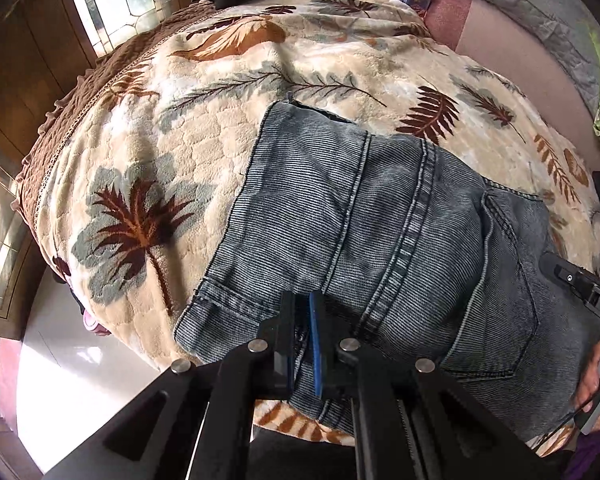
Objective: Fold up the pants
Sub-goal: 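Lower the jeans onto the bed and open both tools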
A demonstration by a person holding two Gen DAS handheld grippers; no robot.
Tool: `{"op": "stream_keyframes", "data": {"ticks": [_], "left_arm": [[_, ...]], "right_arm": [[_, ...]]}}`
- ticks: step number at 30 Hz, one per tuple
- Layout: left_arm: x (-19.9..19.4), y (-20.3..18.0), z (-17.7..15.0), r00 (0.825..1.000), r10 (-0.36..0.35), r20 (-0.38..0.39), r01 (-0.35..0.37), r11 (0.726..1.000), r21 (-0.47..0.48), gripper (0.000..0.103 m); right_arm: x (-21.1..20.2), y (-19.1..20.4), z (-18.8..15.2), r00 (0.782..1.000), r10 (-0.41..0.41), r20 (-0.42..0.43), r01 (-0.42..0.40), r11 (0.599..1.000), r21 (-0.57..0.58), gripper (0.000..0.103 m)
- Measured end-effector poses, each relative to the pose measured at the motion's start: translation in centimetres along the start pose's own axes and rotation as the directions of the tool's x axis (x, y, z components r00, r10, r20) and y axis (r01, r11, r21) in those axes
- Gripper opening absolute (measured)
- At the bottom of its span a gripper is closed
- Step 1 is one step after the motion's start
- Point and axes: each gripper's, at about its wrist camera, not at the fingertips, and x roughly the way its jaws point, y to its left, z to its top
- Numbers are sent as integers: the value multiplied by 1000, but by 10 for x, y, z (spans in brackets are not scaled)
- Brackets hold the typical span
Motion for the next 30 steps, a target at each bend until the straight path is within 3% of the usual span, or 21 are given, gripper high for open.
{"op": "stream_keyframes", "data": {"ticks": [2, 4, 6, 9, 12, 14, 15, 16, 19, 23, 28, 30], "left_arm": [[8, 2, 8, 1000, 15, -6, -16, 1000, -14, 6], [12, 1, 15, 999, 42, -6, -42, 999, -12, 6], [16, -3, 21, 997, 80, -5, -80, 997, 11, 7], [3, -2, 17, 997, 77, 9, -77, 997, -1, 7], [-23, -7, 4, 995, 72, 74, -74, 997, 13, 8], [-38, -22, -8, 993, 62, 104, -67, 997, 45, 32], [-44, -33, -14, 992, 45, 117, -55, 995, 79, 55], [-49, -46, -21, 991, 23, 130, -39, 992, 123, 68], [-57, -87, -38, 989, -34, 142, -1, 972, 237, 68], [-47, -130, -54, 996, -60, 70, 37, 954, 297, 68], [-20, -160, -81, 999, -26, -18, 31, 934, 357, 68], [-13, -164, -88, 1000, 2, -28, 8, 929, 370, 68]], "right_arm": [[16, -14, 5, 995, -96, -1, 96, 995, 25, 0], [15, -20, 12, 993, -115, 32, 113, 992, 48, 0], [14, -22, 15, 963, -257, 75, 254, 966, 44, 0], [-8, -32, 9, 987, -126, 102, 110, 983, 150, 2], [-57, -15, -7, 968, -182, 174, 166, 981, 104, 6], [-86, -12, -25, 957, -230, 179, 216, 972, 98, 6], [-101, -14, -36, 945, -266, 191, 249, 962, 110, 6], [-115, -20, -50, 935, -292, 199, 270, 954, 131, 6], [-156, -60, -98, 911, -362, 198, 310, 917, 252, 6], [-183, -124, -153, 930, -362, 61, 306, 855, 418, 6], [-184, -135, -212, 924, -380, -38, 361, 836, 412, 7], [-189, -130, -230, 929, -370, -8, 338, 839, 426, 7]]}}
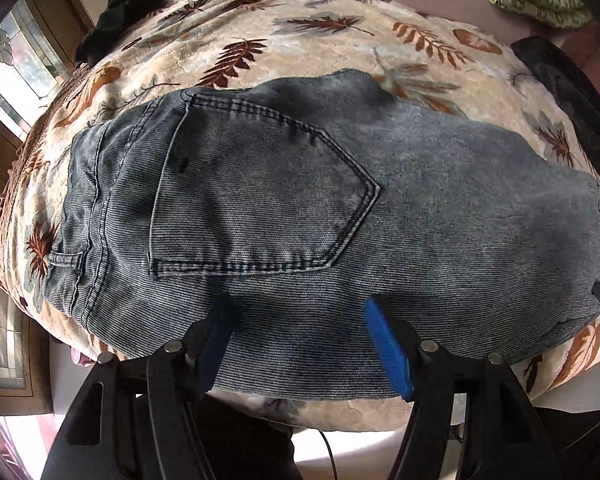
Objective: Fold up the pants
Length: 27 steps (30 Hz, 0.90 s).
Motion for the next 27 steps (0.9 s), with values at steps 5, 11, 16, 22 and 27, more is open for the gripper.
{"op": "stream_keyframes", "data": {"ticks": [5, 11, 16, 22, 27], "left_arm": [[-4, -14, -4, 999, 33, 3, -33, 998, 53, 68], [-79, -40, -10, 973, -51, 225, 21, 991, 132, 68], [-149, -67, -12, 900, -44, 433, -41, 982, 185, 73], [-195, -88, -3, 839, -45, 542, -72, 979, 193, 80], [-210, -102, 1, 794, -1, 609, -137, 974, 180, 83]], "right_arm": [[-12, -11, -36, 999, 41, -30, -39, 998, 57, 6], [-69, -2, -25, 969, 70, 238, -76, 997, 15, 6], [-106, -1, -23, 899, 70, 432, -125, 987, 100, 6], [-130, 10, -12, 827, 87, 556, -197, 970, 142, 6], [-166, 22, -22, 722, 31, 691, -166, 978, 130, 6]]}}
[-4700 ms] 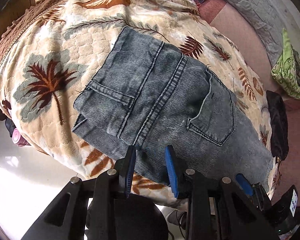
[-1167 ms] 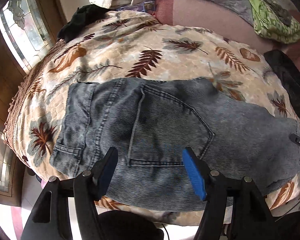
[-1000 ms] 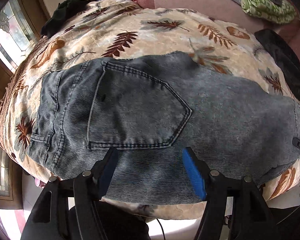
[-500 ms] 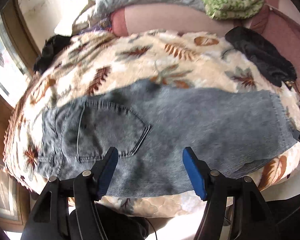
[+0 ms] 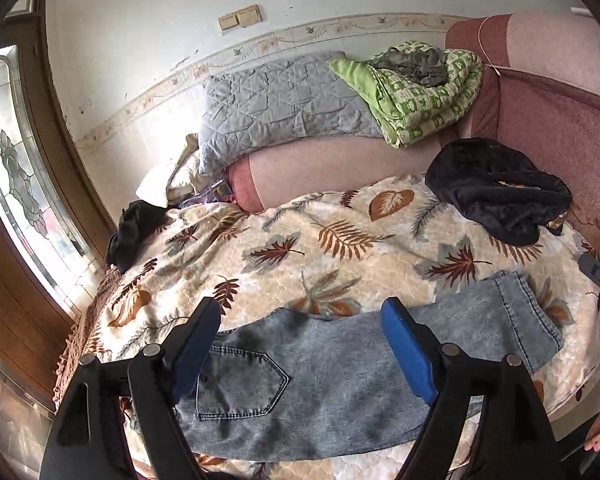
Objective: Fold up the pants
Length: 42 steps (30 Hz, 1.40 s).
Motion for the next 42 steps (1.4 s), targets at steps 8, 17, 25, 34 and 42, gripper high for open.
{"op": "stream_keyframes", "data": {"ticks": [8, 17, 25, 34, 42], "left_arm": [[0, 2, 5, 999, 24, 35, -24, 1000, -14, 83], [11, 14, -3, 999, 49, 22, -47, 997, -62, 84], [15, 22, -10, 998, 52, 24, -50, 994, -94, 84], [12, 39, -16, 994, 103, 45, -96, 985, -145, 84], [11, 51, -16, 991, 125, 46, -115, 977, -178, 84]], "right_arm": [[-49, 28, 8, 949, -9, 314, 36, 996, -78, 103], [-11, 18, 11, 994, -15, 108, 19, 999, -40, 103], [-22, 31, -8, 983, -25, 181, 52, 988, -145, 103], [-50, 63, -33, 912, 37, 408, 104, 942, -318, 103], [-31, 52, -24, 957, -46, 286, 126, 955, -268, 103]]}}
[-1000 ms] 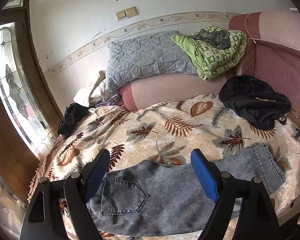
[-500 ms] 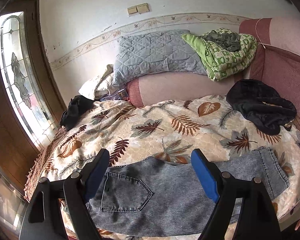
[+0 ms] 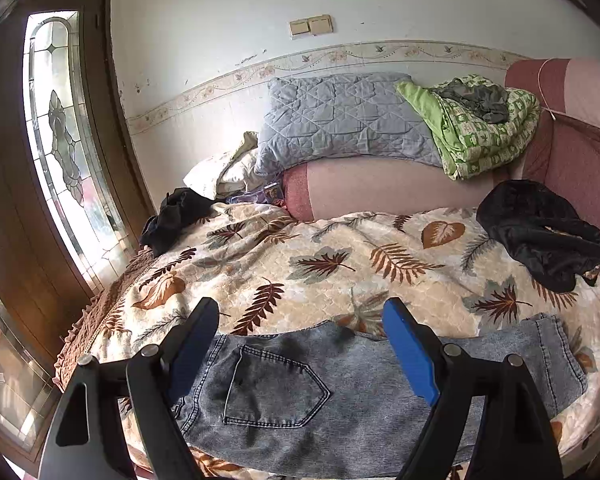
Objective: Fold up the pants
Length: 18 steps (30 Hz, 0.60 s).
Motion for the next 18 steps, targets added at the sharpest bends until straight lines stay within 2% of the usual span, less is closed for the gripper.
{"op": "stream_keyframes", "data": {"ticks": [5, 18], "left_arm": [[0, 2, 0, 1000, -3, 1, 3, 1000, -1, 84], [1, -2, -2, 1000, -7, -14, 7, 1000, -9, 84]], "right_arm": [[13, -12, -5, 996, -25, -81, 29, 999, 46, 103], [26, -9, -16, 987, -30, -156, 32, 999, 13, 103]]}}
